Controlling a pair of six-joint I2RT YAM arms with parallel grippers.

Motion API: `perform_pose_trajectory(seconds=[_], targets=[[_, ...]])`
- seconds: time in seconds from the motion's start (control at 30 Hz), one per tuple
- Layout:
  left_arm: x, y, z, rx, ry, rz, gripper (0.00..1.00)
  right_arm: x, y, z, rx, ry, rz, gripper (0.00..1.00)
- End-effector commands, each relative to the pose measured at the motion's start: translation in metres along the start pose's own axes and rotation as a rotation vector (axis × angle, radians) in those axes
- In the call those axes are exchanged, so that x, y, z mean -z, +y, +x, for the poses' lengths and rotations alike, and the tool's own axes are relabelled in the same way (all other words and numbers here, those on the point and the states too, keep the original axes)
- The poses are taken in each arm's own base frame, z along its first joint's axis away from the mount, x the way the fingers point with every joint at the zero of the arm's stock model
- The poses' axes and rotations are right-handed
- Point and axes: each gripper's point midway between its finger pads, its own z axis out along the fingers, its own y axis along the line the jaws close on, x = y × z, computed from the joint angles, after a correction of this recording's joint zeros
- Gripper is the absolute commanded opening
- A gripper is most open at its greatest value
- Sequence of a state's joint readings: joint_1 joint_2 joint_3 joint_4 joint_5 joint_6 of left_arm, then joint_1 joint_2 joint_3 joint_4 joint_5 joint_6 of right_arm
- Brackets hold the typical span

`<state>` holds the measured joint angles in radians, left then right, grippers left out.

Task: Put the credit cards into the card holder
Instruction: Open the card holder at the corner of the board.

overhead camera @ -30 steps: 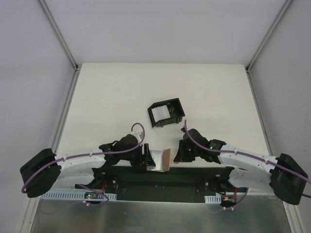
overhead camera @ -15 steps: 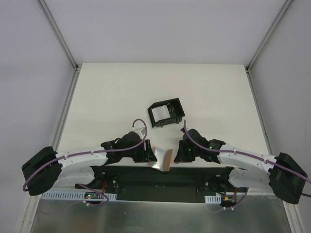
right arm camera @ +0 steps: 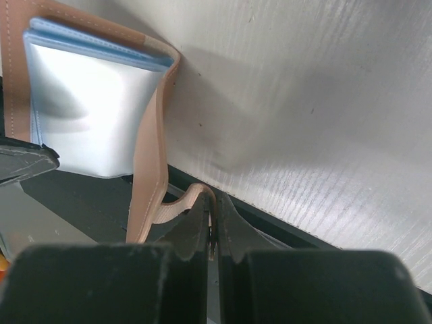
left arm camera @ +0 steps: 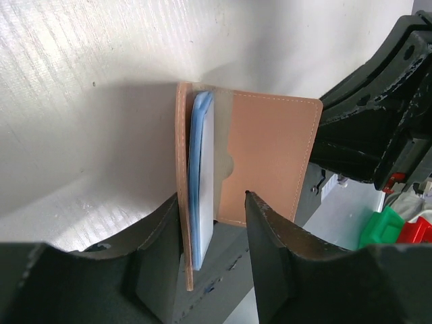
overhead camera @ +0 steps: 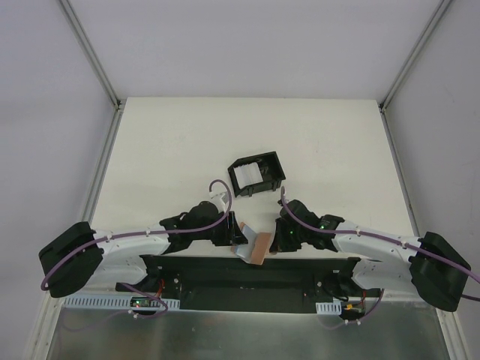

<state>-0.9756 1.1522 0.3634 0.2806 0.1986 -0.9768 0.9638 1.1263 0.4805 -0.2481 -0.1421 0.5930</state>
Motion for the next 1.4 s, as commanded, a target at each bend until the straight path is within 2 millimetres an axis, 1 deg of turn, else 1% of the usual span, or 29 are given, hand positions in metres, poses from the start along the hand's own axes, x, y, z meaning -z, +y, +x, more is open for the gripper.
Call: perform_pose_trajectory(seconds=[0.0, 0.2, 0.27, 0.37, 0.43, 0.5, 0.53, 0.6, 0.63, 0.8, 0.87, 0.93, 1.0, 1.13, 1.27, 1.37], targets=[[0.0, -0.022, -0.019, -0.05, -0.07, 0.048, 0.39, 0.003, 0.005, -0.005, 0.007, -0.011, -0.008, 0.01], [0.009, -0.02, -0.033, -0.052, -0.158, 0.034, 0.38, 0.005, 0.005, -0.006, 0.011, -0.016, -0.007, 0.01], [0.012, -0.019, -0.034, -0.054, -0.172, 0.035, 0.36, 0.005, 0.006, -0.007, 0.011, -0.016, -0.007, 0.01], [0.013, -0.02, -0.035, -0.057, -0.181, 0.034, 0.36, 0.005, 0.006, -0.007, 0.009, -0.017, -0.005, 0.02], [0.013, -0.018, -0.034, -0.059, -0.176, 0.03, 0.36, 0.005, 0.006, -0.007, 0.009, -0.015, -0.006, 0.02], [0.011, -0.018, -0.033, -0.057, -0.165, 0.026, 0.35, 0.005, 0.007, -0.008, 0.009, -0.016, -0.006, 0.02], [0.01, -0.018, -0.032, -0.057, -0.157, 0.026, 0.33, 0.005, 0.007, -0.008, 0.011, -0.016, -0.007, 0.02], [0.008, -0.019, -0.032, -0.056, -0.148, 0.024, 0.22, 0.005, 0.007, -0.008, 0.011, -0.017, -0.008, 0.02], [0.008, -0.019, -0.032, -0.055, -0.147, 0.023, 0.2, 0.005, 0.007, -0.008, 0.011, -0.017, -0.008, 0.02], [0.01, -0.02, -0.033, -0.058, -0.154, 0.024, 0.21, 0.006, 0.007, -0.008, 0.011, -0.017, -0.008, 0.02], [0.011, -0.022, -0.034, -0.062, -0.157, 0.027, 0.13, 0.006, 0.007, -0.009, 0.011, -0.019, -0.004, 0.02], [0.012, -0.021, -0.033, -0.064, -0.151, 0.02, 0.0, 0.005, 0.005, -0.009, 0.008, -0.022, 0.002, 0.02], [0.013, -0.024, -0.033, -0.075, -0.146, 0.031, 0.0, 0.005, 0.005, -0.011, 0.006, -0.029, 0.008, 0.02], [0.014, -0.028, -0.034, -0.095, -0.142, 0.038, 0.0, 0.004, 0.007, -0.022, 0.007, -0.057, 0.03, 0.02], [0.014, -0.014, -0.029, -0.083, -0.127, -0.021, 0.0, 0.003, 0.015, -0.042, 0.024, -0.1, 0.051, 0.02], [0.017, -0.012, -0.026, -0.083, -0.124, -0.014, 0.14, 0.002, 0.018, -0.052, 0.031, -0.098, 0.065, 0.02]])
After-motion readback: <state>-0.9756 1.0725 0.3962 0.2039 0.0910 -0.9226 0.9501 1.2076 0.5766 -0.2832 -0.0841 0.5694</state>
